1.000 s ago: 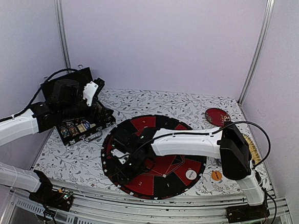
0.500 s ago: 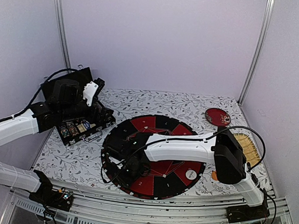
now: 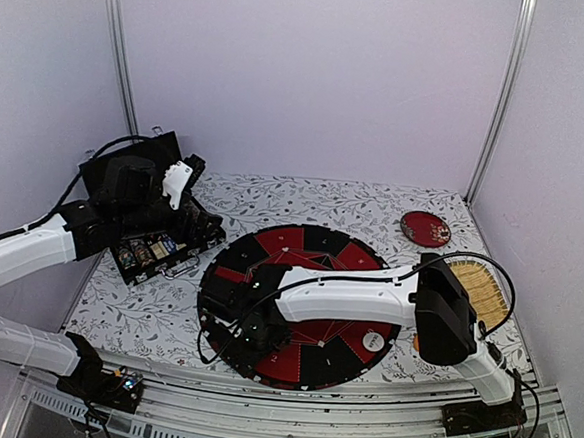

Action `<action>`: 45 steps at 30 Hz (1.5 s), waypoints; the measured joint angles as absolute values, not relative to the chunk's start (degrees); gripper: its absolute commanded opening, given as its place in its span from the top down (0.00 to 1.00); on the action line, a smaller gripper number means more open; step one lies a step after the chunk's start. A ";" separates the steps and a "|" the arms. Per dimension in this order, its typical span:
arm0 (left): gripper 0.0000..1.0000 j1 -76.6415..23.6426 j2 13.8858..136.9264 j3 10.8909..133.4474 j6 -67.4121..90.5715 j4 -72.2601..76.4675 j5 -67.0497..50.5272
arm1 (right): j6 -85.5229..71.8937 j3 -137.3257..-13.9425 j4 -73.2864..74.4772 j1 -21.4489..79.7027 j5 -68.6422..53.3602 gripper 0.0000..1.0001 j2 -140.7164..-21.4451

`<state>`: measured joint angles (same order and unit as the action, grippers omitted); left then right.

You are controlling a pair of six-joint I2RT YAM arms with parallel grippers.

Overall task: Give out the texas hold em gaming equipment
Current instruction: Place the small blind button at position2, then pick up the big blind button from the center of the board.

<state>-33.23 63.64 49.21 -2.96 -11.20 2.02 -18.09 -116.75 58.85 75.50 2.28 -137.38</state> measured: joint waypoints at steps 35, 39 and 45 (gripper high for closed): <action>0.02 -33.21 63.31 48.80 -3.05 -11.00 0.89 | -36.16 -44.34 49.12 32.93 -2.17 0.15 -83.18; 0.02 -33.21 63.31 48.77 -3.05 -11.00 0.84 | -34.98 -43.40 46.98 31.40 -2.42 0.20 -84.75; 0.02 -33.21 63.31 48.77 -3.07 -11.03 0.82 | -34.41 -43.51 47.18 30.94 -1.74 0.37 -85.78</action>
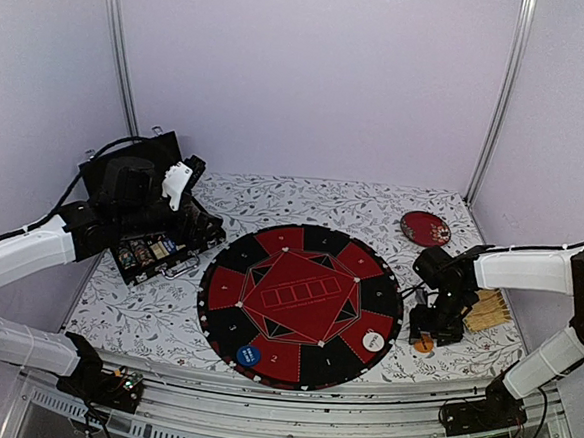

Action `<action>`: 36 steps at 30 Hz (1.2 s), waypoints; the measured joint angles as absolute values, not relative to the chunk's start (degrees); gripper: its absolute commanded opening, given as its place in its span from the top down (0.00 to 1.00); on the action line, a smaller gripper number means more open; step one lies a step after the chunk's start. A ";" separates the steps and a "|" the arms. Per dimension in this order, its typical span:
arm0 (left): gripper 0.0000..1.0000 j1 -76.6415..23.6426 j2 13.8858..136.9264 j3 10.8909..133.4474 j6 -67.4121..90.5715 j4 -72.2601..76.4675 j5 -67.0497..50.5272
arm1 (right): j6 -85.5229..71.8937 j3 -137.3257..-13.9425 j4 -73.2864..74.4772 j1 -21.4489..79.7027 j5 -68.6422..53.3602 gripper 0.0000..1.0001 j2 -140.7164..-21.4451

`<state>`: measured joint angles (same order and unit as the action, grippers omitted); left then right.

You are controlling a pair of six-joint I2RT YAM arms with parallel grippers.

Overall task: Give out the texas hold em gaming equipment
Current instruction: Pick up the big blind button from the center of the board.

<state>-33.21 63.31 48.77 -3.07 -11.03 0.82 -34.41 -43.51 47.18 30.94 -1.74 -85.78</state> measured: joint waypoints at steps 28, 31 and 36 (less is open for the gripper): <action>0.02 -33.21 62.67 48.77 -3.31 -11.00 0.69 | -37.71 -46.70 49.84 35.31 -0.69 0.67 -88.88; 0.02 -33.21 62.57 48.77 -3.33 -10.98 0.69 | -37.87 -46.63 50.19 35.38 -0.58 0.67 -88.49; 0.02 -33.21 62.57 48.77 -3.40 -11.00 0.69 | -38.02 -46.63 51.05 35.62 -0.58 0.68 -86.78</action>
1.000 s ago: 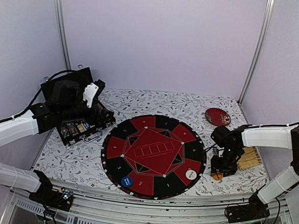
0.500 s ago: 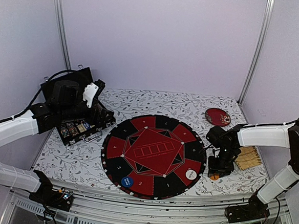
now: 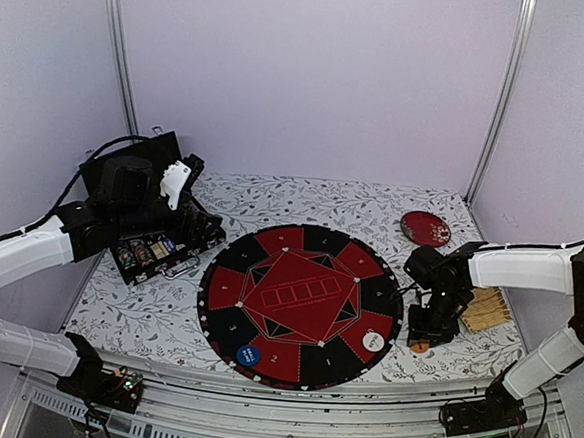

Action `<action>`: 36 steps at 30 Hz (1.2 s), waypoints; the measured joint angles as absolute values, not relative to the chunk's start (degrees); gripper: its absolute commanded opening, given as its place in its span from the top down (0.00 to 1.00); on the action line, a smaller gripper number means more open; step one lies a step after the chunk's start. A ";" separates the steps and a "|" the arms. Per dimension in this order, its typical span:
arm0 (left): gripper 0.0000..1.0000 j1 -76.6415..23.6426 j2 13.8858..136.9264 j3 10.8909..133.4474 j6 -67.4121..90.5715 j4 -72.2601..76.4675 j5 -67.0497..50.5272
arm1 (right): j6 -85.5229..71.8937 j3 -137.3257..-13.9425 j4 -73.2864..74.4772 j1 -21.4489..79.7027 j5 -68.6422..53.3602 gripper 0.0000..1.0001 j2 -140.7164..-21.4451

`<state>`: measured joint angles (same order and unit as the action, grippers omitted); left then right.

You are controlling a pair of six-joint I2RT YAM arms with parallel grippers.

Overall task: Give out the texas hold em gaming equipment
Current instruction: Pick up the big blind button from the center of the board, then pass from the right arm to the left

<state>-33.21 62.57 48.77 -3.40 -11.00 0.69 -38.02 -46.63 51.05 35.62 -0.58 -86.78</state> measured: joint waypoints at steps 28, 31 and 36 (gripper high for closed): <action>0.29 -33.17 70.50 41.85 21.08 4.23 -26.72 | -12.69 -74.96 29.12 60.75 8.80 0.72 -96.44; 0.25 -33.56 71.48 39.22 25.12 7.40 -29.65 | -5.65 -76.69 24.56 63.88 10.02 0.72 -97.54; 0.21 -35.64 70.04 36.80 28.21 13.17 -32.14 | 3.90 -78.37 19.00 66.67 12.14 0.72 -98.98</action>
<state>-35.64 70.04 36.80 28.21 13.17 -32.14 3.90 -78.37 19.00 66.67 12.14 -98.98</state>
